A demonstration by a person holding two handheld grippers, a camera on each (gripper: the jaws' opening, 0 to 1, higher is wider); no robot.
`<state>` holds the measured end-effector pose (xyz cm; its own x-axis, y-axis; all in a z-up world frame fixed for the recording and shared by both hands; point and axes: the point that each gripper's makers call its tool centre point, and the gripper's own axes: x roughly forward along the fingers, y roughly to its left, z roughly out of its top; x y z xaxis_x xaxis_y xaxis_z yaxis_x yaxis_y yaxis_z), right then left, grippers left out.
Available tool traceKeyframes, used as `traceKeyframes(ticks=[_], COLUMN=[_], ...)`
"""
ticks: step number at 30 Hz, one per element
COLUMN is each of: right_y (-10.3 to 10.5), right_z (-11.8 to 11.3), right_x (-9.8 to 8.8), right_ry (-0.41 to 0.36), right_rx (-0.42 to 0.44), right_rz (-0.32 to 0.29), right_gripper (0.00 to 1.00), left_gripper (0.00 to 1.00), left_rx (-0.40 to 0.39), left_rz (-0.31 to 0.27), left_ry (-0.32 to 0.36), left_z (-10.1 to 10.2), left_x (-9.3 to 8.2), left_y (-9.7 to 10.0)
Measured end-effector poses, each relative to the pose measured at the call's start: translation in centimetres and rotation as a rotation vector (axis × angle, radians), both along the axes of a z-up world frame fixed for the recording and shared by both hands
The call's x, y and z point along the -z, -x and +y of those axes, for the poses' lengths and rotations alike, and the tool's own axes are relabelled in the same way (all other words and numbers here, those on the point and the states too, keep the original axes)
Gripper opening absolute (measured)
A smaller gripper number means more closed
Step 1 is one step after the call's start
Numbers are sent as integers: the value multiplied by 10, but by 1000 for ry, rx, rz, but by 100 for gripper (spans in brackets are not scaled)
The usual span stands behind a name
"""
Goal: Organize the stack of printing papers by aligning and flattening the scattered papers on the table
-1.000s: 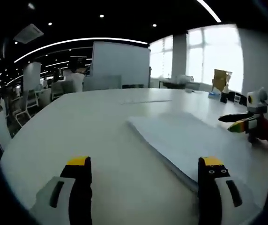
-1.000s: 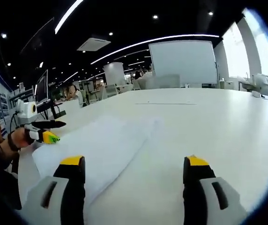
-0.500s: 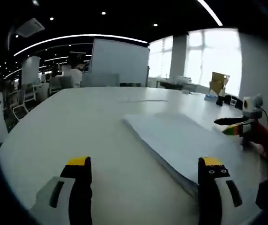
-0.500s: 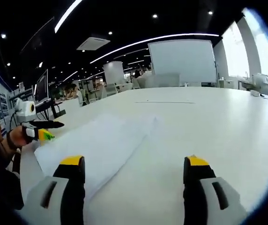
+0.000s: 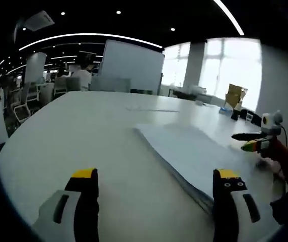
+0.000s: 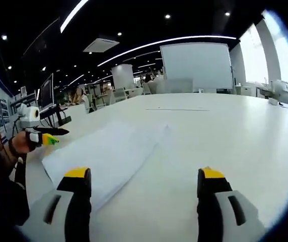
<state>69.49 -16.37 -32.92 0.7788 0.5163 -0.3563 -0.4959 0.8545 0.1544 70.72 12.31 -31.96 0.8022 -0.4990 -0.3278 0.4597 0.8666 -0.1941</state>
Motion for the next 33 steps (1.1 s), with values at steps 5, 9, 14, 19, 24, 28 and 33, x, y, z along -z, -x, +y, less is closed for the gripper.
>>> traceKeyframes(ticks=[5, 9, 14, 19, 24, 28, 33], right_y=[8, 13, 15, 20, 27, 31, 32], right_z=[1, -1, -5, -12, -16, -17, -18], right_x=[-9, -19, -20, -19, -17, -15, -14], right_ry=[-63, -102, -77, -38, -1, 36, 54], right_rx=[-11, -13, -10, -9, -13, -17, -16], right_rz=[24, 25, 26, 33, 49, 49, 43], right_gripper=[82, 82, 82, 82, 82, 82, 84], left_gripper=[97, 97, 97, 97, 97, 97, 97], left_rx=[3, 6, 18, 25, 32, 34, 28], left_rz=[16, 23, 32, 22, 29, 38, 49], left_ry=[-18, -31, -36, -38, -37, -8, -26], left_z=[5, 9, 11, 12, 14, 15, 20], left_x=[2, 1, -4, -12, -16, -17, -14], left_y=[3, 5, 9, 12, 14, 15, 17])
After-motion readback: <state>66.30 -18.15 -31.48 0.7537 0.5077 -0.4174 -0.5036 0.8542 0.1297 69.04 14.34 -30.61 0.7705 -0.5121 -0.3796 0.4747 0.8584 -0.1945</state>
